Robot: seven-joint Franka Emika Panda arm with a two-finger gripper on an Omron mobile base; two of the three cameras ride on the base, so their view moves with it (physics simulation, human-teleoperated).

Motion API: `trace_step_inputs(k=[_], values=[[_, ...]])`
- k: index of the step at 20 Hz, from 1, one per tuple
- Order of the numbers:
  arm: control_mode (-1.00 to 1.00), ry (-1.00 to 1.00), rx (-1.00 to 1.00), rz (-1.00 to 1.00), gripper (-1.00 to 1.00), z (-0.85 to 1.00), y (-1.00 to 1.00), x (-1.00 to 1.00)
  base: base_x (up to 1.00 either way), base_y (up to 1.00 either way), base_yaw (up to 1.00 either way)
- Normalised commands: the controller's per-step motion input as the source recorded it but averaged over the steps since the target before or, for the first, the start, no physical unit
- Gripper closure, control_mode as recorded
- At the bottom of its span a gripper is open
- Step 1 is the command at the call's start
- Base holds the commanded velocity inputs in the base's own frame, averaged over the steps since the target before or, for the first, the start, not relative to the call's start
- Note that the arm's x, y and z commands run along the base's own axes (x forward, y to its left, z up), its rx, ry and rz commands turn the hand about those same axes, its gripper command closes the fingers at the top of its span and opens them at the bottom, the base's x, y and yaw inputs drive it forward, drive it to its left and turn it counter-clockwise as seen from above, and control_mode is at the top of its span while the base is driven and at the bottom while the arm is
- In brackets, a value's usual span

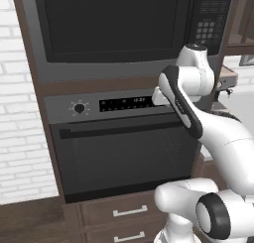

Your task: Open the microwave, place the bowl with waffle inside the microwave, then close the microwave door and turn it on.

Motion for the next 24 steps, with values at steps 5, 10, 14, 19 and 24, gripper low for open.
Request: trace_step_inputs(k=[5, 10, 14, 19, 24], values=[[-1.00, -0.04, 0.00, 0.00, -1.00, 0.00, 0.00, -0.37, 0.00, 0.00, 0.00], [-1.00, 0.00, 0.00, 0.00, -1.00, -0.20, 0.01, -0.55, 0.00, 0.00, 0.00], [-1.00, 0.00, 0.00, 0.00, -1.00, -0.31, 0.01, -0.46, 0.00, 0.00, 0.00], [-1.00, 0.00, 0.00, 0.00, -1.00, -0.37, 0.00, -0.36, 0.00, 0.00, 0.00], [1.00, -0.01, 0.00, 0.00, -1.00, -0.11, 0.00, -0.24, -0.06, 0.00, 0.00]])
